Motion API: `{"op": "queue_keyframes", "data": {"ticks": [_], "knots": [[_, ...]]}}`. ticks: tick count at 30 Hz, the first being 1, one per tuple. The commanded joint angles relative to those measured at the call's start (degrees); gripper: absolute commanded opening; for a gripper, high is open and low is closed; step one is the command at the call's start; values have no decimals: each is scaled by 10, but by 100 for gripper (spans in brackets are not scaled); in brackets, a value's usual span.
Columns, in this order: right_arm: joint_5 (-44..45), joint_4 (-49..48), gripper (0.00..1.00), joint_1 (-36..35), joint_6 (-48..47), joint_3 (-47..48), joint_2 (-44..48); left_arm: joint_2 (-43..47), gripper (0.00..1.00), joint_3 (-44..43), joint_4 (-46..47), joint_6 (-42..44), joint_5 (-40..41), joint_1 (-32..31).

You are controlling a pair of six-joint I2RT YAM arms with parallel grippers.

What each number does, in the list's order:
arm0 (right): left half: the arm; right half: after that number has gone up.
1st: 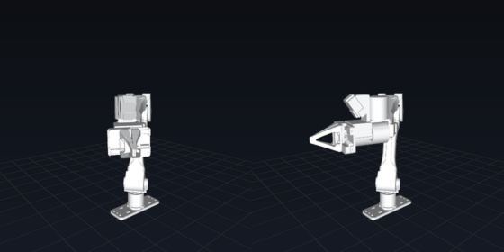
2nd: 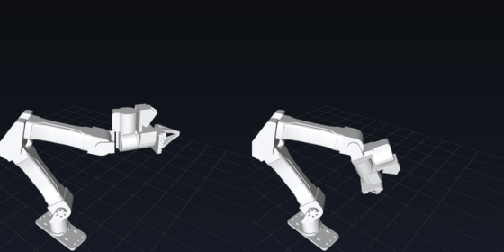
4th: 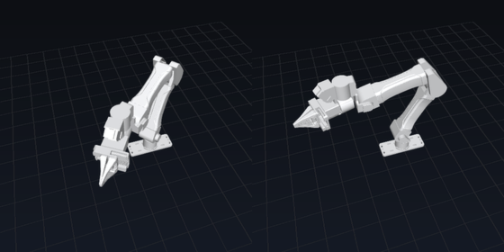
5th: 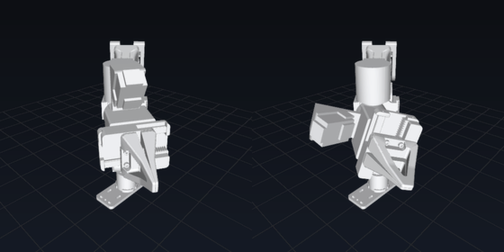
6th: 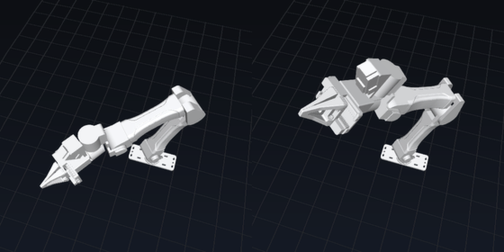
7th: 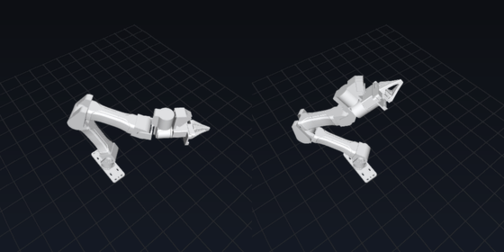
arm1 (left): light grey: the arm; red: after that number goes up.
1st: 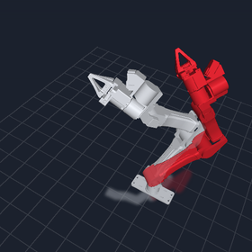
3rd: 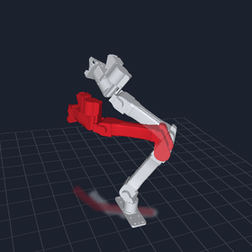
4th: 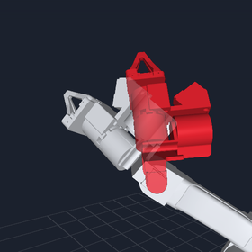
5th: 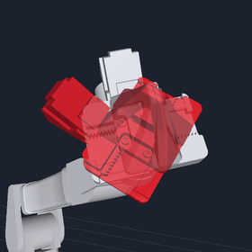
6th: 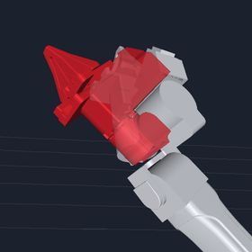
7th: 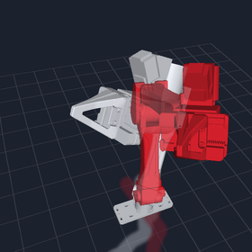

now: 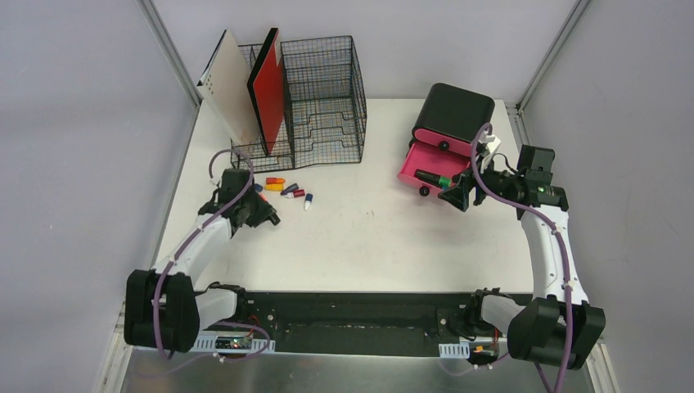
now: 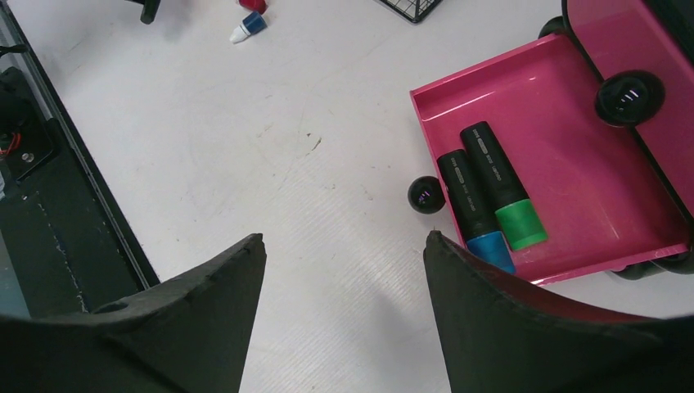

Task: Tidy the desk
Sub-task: Pick up the stationery from the center of the board.

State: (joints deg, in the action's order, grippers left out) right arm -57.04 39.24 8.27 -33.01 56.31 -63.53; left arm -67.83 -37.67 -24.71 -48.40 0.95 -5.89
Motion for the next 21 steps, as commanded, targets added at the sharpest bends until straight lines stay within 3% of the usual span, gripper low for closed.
{"op": "queue_keyframes", "data": {"ticks": [1, 7, 12, 21], "knots": [[-45, -17, 74, 3, 0, -2, 7, 82, 0, 66, 143, 40, -136, -1], [-85, -23, 74, 6, 12, -7, -1, 158, 0, 133, 243, 47, -183, -53], [-119, -35, 74, 13, 25, -15, -12, 192, 0, 158, 304, 51, -148, -146], [-174, -83, 74, 13, 75, -36, -21, 197, 0, 164, 389, 61, -87, -260]]}}
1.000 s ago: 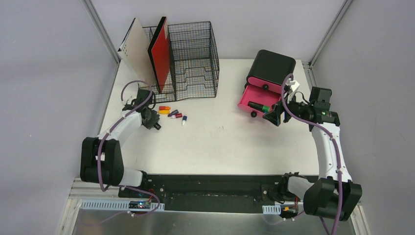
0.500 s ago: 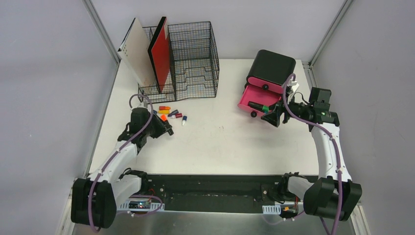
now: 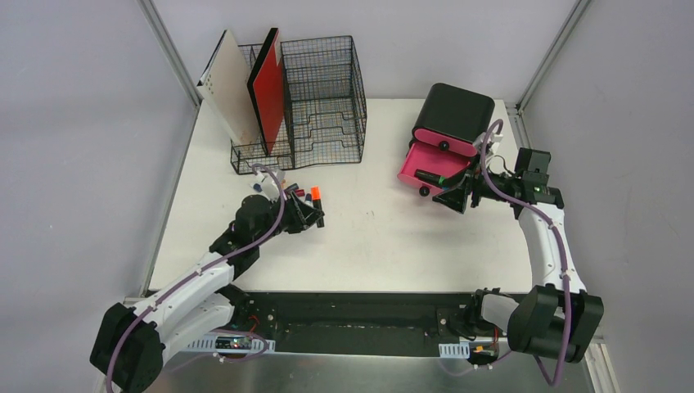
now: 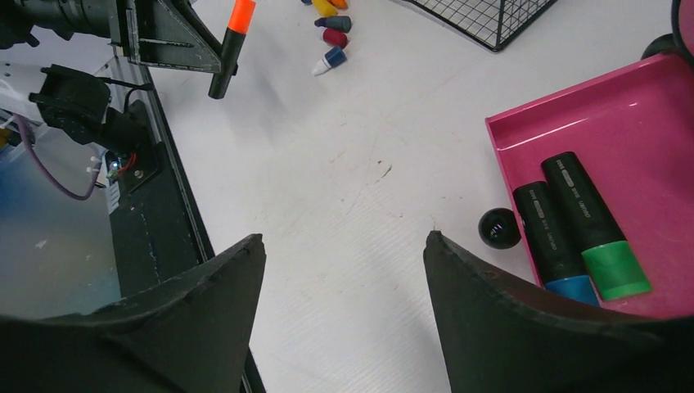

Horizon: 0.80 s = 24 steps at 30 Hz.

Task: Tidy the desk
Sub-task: Pick up the stationery from the center of the board.

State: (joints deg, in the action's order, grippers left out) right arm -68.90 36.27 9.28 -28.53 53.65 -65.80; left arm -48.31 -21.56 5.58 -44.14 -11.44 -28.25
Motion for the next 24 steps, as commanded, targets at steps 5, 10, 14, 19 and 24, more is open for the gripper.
{"op": "queue_keyframes", "data": {"ticks": [5, 10, 14, 19, 24], "knots": [[-65, -76, 74, 3, 48, -17, 5, -15, 0, -8, 120, 38, 67, -86], [-69, -82, 74, 0, 57, -19, 8, -37, 0, -34, 130, 65, 97, -131], [-75, -103, 74, -3, 82, -23, 12, -63, 0, -54, 139, 83, 119, -167], [-90, -158, 74, -4, 138, -37, 20, -111, 0, -76, 166, 102, 156, -212], [-96, -181, 74, -4, 165, -42, 24, -179, 0, -109, 211, 117, 174, -248]]}}
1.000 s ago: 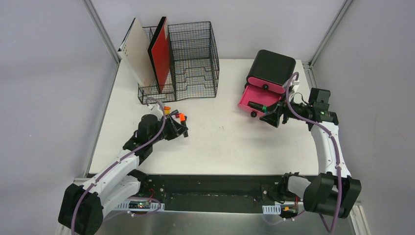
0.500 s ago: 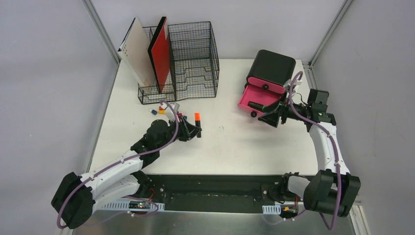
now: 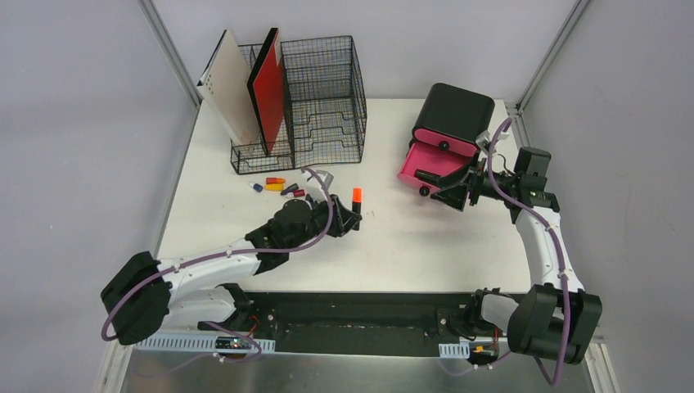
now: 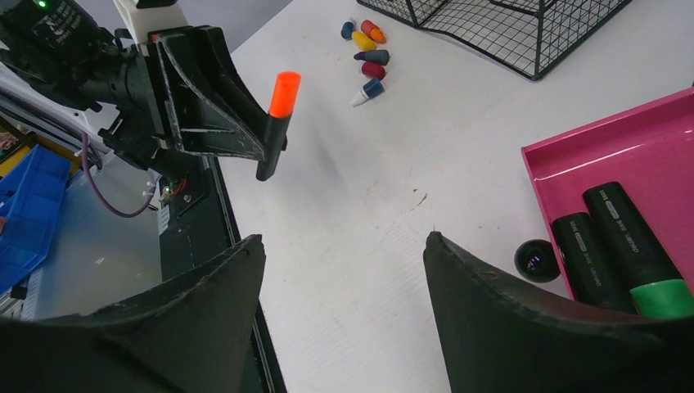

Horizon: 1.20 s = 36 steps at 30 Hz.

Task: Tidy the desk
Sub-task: Pick up the stationery from the center of the board.

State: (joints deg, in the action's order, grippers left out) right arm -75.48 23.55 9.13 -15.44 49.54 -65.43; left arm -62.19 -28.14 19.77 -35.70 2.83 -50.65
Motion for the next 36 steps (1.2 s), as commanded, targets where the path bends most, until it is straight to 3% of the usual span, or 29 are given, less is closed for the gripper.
{"op": "queue_keyframes", "data": {"ticks": [1, 13, 23, 31, 36], "knots": [[-31, -57, 74, -2, 40, -1, 20, -62, 0, -54, 73, 40, 33, -34], [-22, -154, 75, -20, 150, -23, 2, -200, 0, -157, 88, 117, 69, -112], [57, -169, 74, -68, 183, -35, -23, -291, 0, -267, 85, 143, 135, -161], [98, -167, 69, -78, 183, -37, -27, -335, 0, -322, 70, 143, 184, -183], [105, -155, 59, -84, 174, -34, -30, -343, 0, -344, 53, 137, 206, -186]]}}
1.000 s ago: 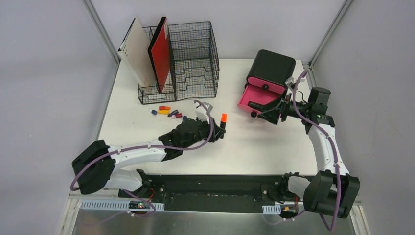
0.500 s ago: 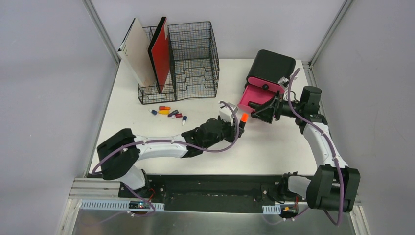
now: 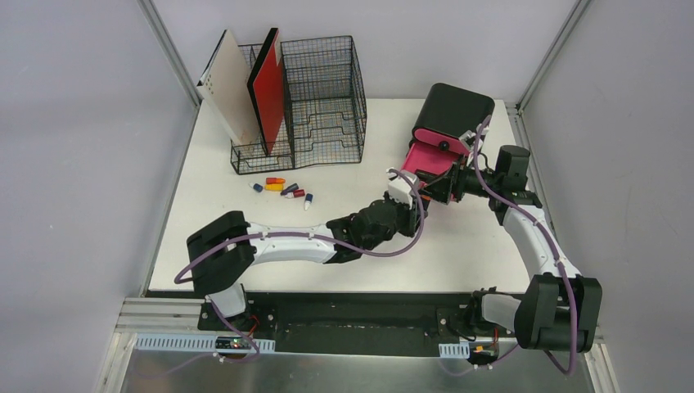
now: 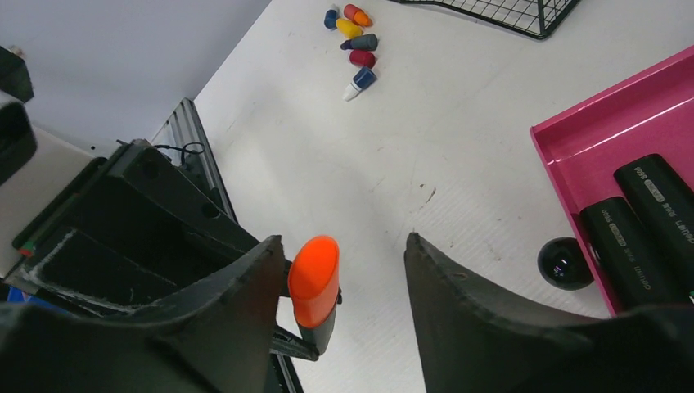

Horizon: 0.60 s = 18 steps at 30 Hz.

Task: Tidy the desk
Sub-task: Pick up the stationery from the center of the board, then place the stationery in the drawer.

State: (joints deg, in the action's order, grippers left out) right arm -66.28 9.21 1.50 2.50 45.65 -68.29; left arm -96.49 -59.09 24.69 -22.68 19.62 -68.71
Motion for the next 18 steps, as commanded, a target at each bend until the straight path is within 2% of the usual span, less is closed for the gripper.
{"op": "queue_keyframes", "data": {"ticks": [1, 13, 14, 18], "knots": [[14, -8, 55, -9, -9, 6, -2, -1, 0, -39, 0, 6, 44, -6], [5, 10, 2, -14, -21, 18, -6, -12, 1, -74, -42, 0, 55, -7], [3, 12, 0, -14, -22, 19, -6, -12, 7, -74, -43, 0, 52, -7], [-14, 22, 0, -12, -46, 23, -1, -2, 40, -68, -50, 1, 34, -6]]}}
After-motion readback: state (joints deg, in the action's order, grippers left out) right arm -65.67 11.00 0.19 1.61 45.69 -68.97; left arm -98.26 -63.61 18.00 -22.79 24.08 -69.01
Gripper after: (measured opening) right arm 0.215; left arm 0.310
